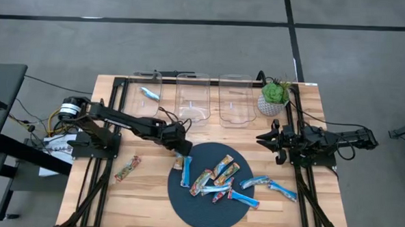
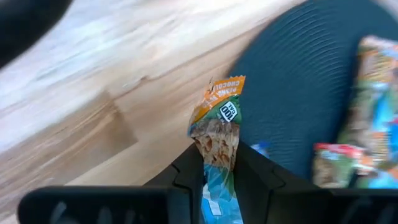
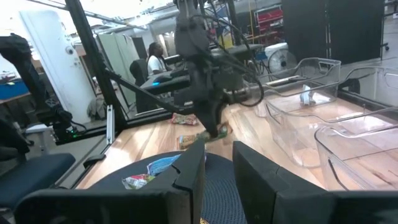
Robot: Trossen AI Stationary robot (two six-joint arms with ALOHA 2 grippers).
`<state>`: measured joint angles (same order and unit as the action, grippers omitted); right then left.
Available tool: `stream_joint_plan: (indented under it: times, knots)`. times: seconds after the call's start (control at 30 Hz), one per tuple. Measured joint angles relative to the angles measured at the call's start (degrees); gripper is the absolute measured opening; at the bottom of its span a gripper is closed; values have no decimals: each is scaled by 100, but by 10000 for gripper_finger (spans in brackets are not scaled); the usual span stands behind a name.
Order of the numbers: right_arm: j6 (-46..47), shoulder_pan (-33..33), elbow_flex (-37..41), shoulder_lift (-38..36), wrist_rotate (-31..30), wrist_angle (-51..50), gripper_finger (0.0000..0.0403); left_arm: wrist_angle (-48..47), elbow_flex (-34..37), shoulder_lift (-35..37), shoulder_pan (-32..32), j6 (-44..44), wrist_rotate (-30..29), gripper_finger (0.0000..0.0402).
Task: Pick and place Granola Bars by type
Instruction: Put the yellow granola bar into the left transparent bin
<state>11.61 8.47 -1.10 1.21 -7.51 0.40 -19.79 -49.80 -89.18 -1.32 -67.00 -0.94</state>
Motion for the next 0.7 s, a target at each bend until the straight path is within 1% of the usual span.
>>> stream_joint_plan:
  times: [0.2,0.4,0.7]
  knots:
    - [-1,2,0,0,0,0,77,392,0,529,0,102,-249,65]
    - [-1,0,0,0,0,0,77,790,-4,1125,7,131,-634,65]
    - [0,2,0,0,0,1,77,1051,-9,1915,7,131,-1063,65]
